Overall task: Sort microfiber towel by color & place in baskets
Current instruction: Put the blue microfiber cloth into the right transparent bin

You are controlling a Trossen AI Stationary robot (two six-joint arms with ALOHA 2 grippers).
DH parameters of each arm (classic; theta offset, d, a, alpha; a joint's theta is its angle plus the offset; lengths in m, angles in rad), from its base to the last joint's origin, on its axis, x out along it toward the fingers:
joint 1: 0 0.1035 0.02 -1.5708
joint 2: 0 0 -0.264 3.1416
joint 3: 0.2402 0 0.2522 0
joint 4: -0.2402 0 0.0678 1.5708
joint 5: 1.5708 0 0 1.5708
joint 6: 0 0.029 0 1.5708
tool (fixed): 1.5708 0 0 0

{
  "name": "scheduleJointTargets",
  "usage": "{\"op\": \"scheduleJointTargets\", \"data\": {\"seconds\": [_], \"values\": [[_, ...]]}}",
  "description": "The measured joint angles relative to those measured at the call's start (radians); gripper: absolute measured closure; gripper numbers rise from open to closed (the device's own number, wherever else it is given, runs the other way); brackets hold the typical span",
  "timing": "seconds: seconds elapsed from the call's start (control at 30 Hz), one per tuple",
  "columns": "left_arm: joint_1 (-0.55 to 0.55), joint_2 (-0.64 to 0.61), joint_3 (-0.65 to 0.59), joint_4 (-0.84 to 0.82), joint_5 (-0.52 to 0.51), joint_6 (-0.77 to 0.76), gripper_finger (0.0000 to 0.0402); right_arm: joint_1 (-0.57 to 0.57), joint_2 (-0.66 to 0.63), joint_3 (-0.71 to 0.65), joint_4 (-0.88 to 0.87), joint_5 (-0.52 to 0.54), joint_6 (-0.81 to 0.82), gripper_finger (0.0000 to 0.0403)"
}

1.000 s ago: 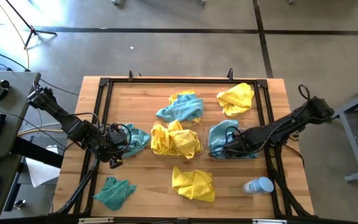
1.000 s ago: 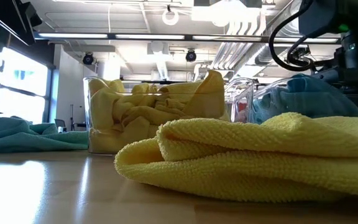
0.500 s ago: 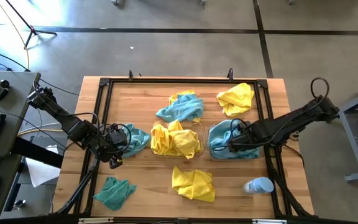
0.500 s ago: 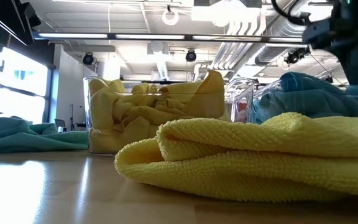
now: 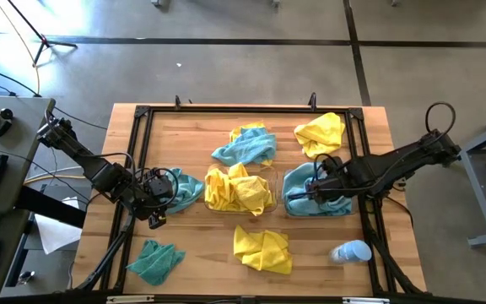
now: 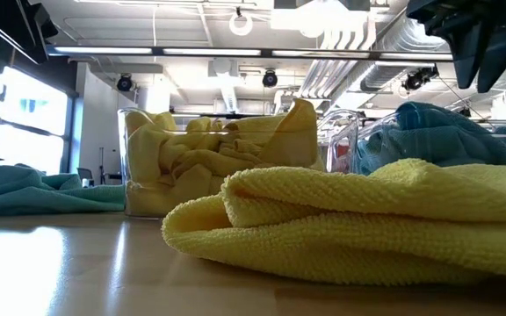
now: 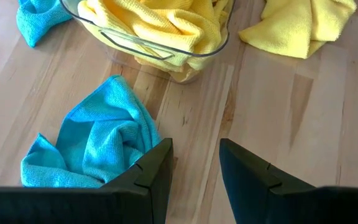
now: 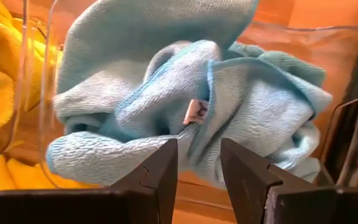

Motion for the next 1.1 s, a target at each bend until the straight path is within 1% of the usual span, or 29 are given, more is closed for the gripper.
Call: {"op": "scheduleJointTargets", "data": {"seconds": [0.1,0.17,0.23,0.3,0.37,0.4,0.43,0.5,0.63,0.7,0.77,0.9,1.03,1.1], "values": [[0.0,0.0,0.0,0.0,0.0,0.0,0.028,0.001,0.0,0.0,0.01,0.004,-0.001,0.029],[0.0,0.0,0.0,0.0,0.0,0.0,0.028,0.007,0.0,0.0,0.01,0.013,-0.006,0.0302],[0.0,0.0,0.0,0.0,0.0,0.0,0.028,0.01,0.0,0.0,0.01,0.032,-0.01,0.0324],[0.0,0.0,0.0,0.001,0.0,-0.001,0.028,0.014,-0.001,0.0,0.011,0.041,-0.027,0.0354],[0.0,0.0,0.0,0.002,0.0,-0.001,0.028,0.014,-0.001,0.0,0.029,0.045,-0.048,0.0385],[0.0,0.0,0.0,0.003,-0.001,-0.001,0.028,0.014,-0.001,0.0,0.047,0.055,-0.063,0.0394],[0.0,0.0,0.0,0.004,0.0,-0.001,0.028,0.014,-0.001,0.0,0.07,0.069,-0.081,0.0397],[0.01,0.0,0.0,0.005,0.0,-0.016,0.028,0.014,-0.001,0.0,0.125,0.108,-0.127,0.0389],[0.058,0.0,0.0,0.005,-0.001,-0.054,0.028,-0.005,-0.001,0.0,0.237,0.162,-0.245,0.0387],[0.097,0.0,0.0,0.005,-0.001,-0.054,0.028,-0.033,-0.001,0.0,0.295,0.145,-0.322,0.0397],[0.144,0.0,0.0,0.005,-0.001,-0.062,0.028,-0.064,-0.001,0.0,0.315,0.101,-0.406,0.04],[0.256,0.0,0.0,0.005,0.002,-0.038,0.028,-0.13,-0.008,0.0,0.244,0.055,-0.561,0.0402],[0.37,0.0,0.0,0.004,0.074,-0.019,0.028,-0.229,-0.047,-0.006,0.254,0.016,-0.751,0.0402],[0.407,0.0,0.0,0.004,0.087,-0.021,0.028,-0.284,-0.077,-0.024,0.277,0.002,-0.842,0.0402]]}}
